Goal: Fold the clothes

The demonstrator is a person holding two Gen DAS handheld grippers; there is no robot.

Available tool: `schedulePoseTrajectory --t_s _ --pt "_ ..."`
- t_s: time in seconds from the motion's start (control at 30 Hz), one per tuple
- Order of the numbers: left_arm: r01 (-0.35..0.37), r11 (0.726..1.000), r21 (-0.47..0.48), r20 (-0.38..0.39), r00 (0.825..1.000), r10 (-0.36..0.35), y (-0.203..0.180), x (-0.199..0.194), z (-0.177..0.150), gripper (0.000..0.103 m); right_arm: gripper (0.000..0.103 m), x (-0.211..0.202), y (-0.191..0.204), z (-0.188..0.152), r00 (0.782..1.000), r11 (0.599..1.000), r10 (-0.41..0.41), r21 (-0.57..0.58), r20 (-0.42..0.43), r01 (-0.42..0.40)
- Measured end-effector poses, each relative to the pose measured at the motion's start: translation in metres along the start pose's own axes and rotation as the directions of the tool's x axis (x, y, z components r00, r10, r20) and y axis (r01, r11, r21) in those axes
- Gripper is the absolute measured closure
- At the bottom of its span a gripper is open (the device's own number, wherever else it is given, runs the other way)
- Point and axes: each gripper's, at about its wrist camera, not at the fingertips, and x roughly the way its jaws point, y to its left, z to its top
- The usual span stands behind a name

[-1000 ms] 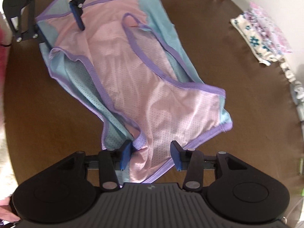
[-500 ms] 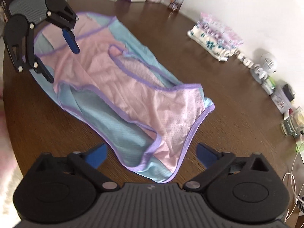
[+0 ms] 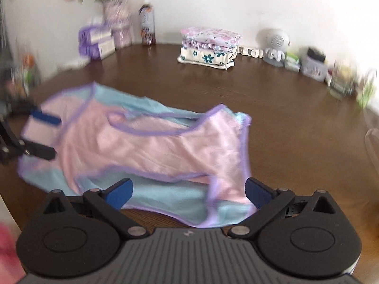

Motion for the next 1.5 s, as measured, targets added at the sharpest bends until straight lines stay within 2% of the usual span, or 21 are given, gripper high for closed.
schedulePoseTrajectory --t_s 0.1,0.27,0.4,0.5,0.6,0.9,1.2,1.37,1.5 --pt "-0.013 0.995 -0.098 0.042 0.999 0.017 0.015 -0.004 -0.011 0.003 0.0 0.011 0.016 -0.008 0.996 0.996 0.024 0.08 0.083 -0.03" --pt "-0.036 0.982 -0.187 0.11 0.992 0.057 0.031 -0.013 -0.027 0.003 0.0 0.035 0.051 -0.013 0.985 0.987 0.037 0.15 0.171 -0.063" --pt "-0.097 0.969 -0.227 0.17 0.976 0.138 0.038 -0.018 -0.037 0.002 0.0 0.048 0.076 -0.016 0.981 0.985 0.007 0.169 0.192 -0.041" --pt "-0.129 0.957 -0.258 0.189 0.965 0.181 0.046 -0.02 -0.042 0.002 0.0 0.054 0.085 -0.017 0.983 0.983 -0.039 0.183 0.178 0.006" --pt "-0.176 0.944 -0.278 0.172 0.958 0.229 0.052 -0.019 -0.048 0.002 0.0 0.058 0.089 -0.023 0.983 0.979 -0.09 0.197 0.162 0.058" --pt "-0.278 0.91 -0.307 0.141 0.933 0.332 0.063 -0.013 -0.062 0.001 0.0 0.07 0.094 -0.029 0.982 0.974 -0.135 0.202 0.134 0.106" --pt "-0.313 0.908 -0.278 0.108 0.929 0.354 0.06 -0.004 -0.051 0.0 0.0 0.084 0.101 -0.025 0.976 0.972 -0.178 0.174 0.122 0.156" --pt "-0.365 0.895 -0.256 0.114 0.908 0.403 0.059 -0.002 -0.038 0.0 0.0 0.089 0.101 -0.012 0.977 0.976 -0.171 0.16 0.127 0.15" --pt "-0.374 0.896 -0.241 0.058 0.916 0.398 0.063 0.012 -0.033 0.0 0.0 0.1 0.099 -0.005 0.979 0.977 -0.17 0.146 0.11 0.153"
